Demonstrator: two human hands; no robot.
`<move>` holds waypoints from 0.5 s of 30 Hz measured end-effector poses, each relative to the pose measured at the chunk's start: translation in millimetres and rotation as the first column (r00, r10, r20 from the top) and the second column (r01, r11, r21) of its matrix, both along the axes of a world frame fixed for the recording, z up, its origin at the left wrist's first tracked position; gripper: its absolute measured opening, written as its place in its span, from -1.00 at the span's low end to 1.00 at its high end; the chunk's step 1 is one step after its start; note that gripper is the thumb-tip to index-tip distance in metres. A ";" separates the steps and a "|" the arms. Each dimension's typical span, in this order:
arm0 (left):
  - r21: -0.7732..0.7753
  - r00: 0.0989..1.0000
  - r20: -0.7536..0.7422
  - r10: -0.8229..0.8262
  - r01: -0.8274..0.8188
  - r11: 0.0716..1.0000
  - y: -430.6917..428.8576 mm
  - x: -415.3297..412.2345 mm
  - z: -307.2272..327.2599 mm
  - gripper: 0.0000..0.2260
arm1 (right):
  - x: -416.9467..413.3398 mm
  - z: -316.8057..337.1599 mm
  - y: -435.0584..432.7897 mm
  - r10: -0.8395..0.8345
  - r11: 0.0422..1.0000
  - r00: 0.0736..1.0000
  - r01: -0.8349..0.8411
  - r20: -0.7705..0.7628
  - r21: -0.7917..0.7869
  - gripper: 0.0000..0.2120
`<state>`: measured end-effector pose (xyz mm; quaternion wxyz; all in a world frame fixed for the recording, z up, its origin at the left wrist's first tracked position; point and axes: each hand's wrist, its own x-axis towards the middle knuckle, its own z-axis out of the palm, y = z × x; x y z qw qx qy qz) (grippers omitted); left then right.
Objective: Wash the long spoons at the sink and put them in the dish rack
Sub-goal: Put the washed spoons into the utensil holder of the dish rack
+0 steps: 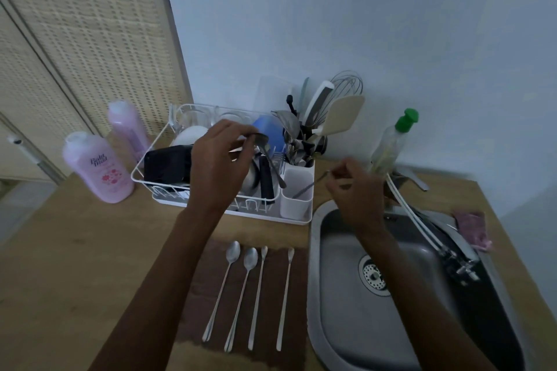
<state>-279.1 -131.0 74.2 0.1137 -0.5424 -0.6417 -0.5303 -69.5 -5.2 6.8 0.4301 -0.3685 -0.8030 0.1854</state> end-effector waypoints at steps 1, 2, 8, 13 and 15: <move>0.009 1.000 0.004 0.012 -0.012 1.000 0.9 -1.6 -1.9 -0.90 | 0.3 -14.7 0.9 0.016 1.000 0.999 -0.016 0.032 -0.013 -0.92; 0.017 1.000 0.010 0.027 -0.027 0.999 1.1 -2.5 -3.5 -0.91 | 2.1 -28.4 0.4 0.025 1.000 0.998 -0.024 0.057 -0.018 -0.91; 0.074 0.996 0.052 0.069 -0.073 0.995 -0.1 -5.1 -10.1 -0.92 | 12.3 -62.7 -10.1 0.046 0.997 0.980 -0.032 0.195 -0.073 -0.86; 0.078 0.977 0.213 0.026 -0.044 0.996 9.8 -0.2 -29.9 -0.97 | 10.5 -61.8 -7.5 0.017 0.998 0.973 -0.004 0.230 -0.055 -0.82; 0.069 0.980 0.200 0.009 -0.023 0.997 15.1 4.9 -42.0 -0.97 | 10.6 -60.7 -7.5 0.018 0.998 0.973 -0.005 0.229 -0.056 -0.82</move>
